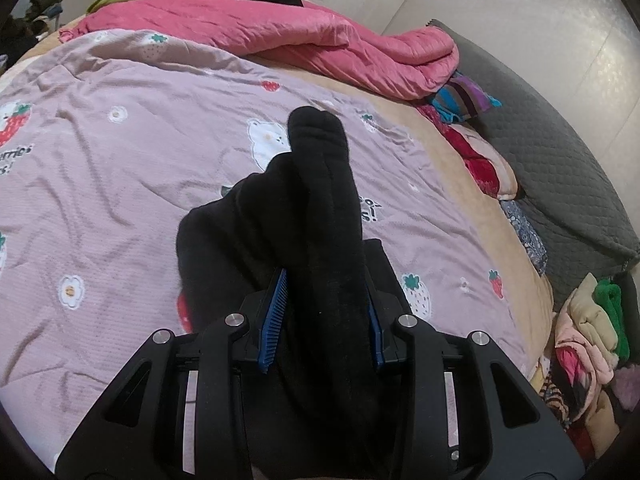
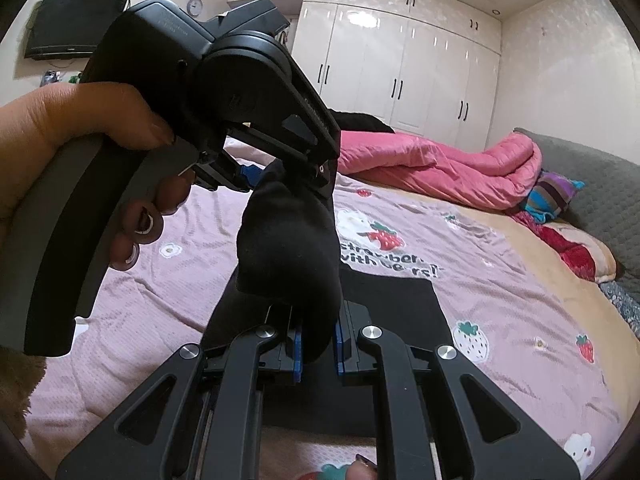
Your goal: Fold small clothes
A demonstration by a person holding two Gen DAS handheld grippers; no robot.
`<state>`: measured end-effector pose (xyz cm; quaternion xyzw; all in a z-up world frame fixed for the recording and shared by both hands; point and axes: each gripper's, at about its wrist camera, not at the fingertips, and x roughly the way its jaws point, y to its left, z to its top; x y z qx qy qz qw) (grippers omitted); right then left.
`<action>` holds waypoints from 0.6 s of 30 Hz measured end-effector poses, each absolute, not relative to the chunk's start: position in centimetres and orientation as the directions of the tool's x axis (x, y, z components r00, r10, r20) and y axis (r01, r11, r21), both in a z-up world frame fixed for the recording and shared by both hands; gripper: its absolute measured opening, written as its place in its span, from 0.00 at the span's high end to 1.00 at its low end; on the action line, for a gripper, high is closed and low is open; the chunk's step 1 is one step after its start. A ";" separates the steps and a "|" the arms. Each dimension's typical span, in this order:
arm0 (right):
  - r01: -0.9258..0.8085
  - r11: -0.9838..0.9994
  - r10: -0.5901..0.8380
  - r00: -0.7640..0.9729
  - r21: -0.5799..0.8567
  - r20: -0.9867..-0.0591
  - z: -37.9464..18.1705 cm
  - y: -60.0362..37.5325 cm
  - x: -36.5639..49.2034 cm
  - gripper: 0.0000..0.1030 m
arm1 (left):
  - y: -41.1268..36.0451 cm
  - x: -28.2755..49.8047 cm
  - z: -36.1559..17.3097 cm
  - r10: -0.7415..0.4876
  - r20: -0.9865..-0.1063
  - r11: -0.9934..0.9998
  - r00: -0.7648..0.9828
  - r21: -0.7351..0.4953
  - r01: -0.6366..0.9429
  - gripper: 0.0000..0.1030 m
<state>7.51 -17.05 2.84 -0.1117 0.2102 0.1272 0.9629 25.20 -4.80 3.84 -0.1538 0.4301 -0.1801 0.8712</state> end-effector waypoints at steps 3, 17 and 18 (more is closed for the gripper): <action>-0.284 0.947 0.193 0.876 -0.148 -0.442 2.5 -17.7 7.8 0.90 | -5.7 25.5 3.3 -0.449 -0.705 0.888 0.550 -0.423 0.183 0.74; -0.244 0.969 0.187 0.838 -0.047 -0.512 0.6 -21.6 9.3 0.90 | -9.9 27.7 0.3 -0.448 -0.761 0.892 0.469 -0.413 0.183 0.74; -0.241 0.970 0.186 0.837 -0.042 -0.515 0.5 -21.8 9.3 0.90 | -10.3 27.9 0.1 -0.448 -0.765 0.893 0.462 -0.411 0.184 0.74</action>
